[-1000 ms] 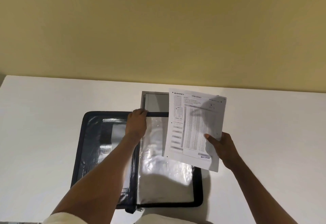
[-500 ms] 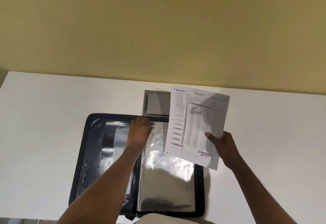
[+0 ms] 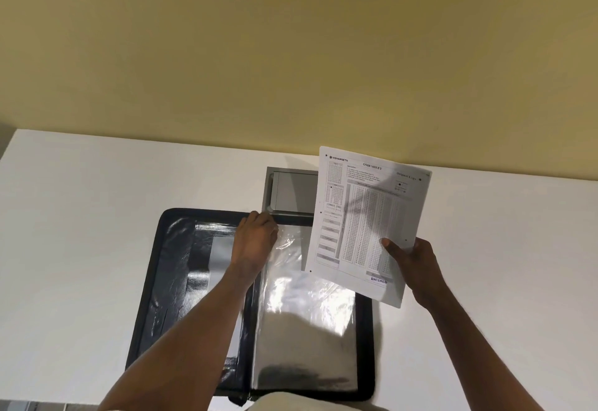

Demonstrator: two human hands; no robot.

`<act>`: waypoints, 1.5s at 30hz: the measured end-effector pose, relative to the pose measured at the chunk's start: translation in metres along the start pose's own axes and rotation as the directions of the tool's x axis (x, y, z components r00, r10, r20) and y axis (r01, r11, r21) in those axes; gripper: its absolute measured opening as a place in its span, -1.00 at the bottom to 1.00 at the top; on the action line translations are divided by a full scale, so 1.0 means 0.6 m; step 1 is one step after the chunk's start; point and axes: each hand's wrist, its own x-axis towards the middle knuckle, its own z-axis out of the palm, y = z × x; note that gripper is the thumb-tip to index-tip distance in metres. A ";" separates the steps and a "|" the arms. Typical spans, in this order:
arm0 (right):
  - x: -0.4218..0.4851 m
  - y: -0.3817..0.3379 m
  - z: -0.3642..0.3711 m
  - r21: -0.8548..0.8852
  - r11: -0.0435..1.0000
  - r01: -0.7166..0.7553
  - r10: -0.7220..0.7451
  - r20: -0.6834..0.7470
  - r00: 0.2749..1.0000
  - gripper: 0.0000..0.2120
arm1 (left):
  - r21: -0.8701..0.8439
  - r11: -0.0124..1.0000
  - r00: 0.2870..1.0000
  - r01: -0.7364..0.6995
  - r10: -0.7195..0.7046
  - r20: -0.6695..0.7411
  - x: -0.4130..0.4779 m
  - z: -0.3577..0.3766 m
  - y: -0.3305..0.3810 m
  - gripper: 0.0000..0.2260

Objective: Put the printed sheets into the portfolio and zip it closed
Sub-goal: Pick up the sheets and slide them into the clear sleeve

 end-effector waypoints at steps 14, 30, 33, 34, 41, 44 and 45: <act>0.015 -0.062 0.003 -0.078 0.991 0.108 -0.118 -0.125 0.985 -0.83 | -0.217 0.971 0.967 -0.104 0.150 0.207 0.006 0.007 0.060 -0.79; 0.040 -0.176 0.090 -0.504 0.728 0.464 -0.509 0.056 0.859 -0.87 | -0.193 0.976 0.995 -0.099 0.092 -0.047 -0.062 0.040 0.116 -0.90; 0.045 -0.178 0.108 -0.577 0.647 0.499 -0.528 0.134 0.839 -0.83 | -0.159 0.980 0.993 -0.117 0.113 -0.034 -0.061 0.036 0.121 -0.80; 0.047 -0.176 0.113 -0.586 0.634 0.504 -0.522 0.157 0.838 -0.82 | -0.148 0.982 0.994 -0.113 0.113 -0.012 -0.059 0.034 0.122 -0.79; 0.080 -0.162 0.138 -0.594 0.635 0.494 -0.439 0.248 0.863 -0.75 | -0.111 0.980 0.986 -0.165 0.165 -0.017 -0.059 0.013 0.131 -0.76; 0.102 -0.157 0.142 -0.557 0.706 0.438 -0.353 0.260 0.899 -0.63 | -0.090 0.986 0.990 -0.139 0.139 -0.002 -0.057 0.015 0.133 -0.84; 0.109 -0.155 0.144 -0.535 0.733 0.419 -0.328 0.262 0.908 -0.66 | -0.081 0.987 0.990 -0.140 0.141 0.013 -0.056 0.017 0.135 -0.89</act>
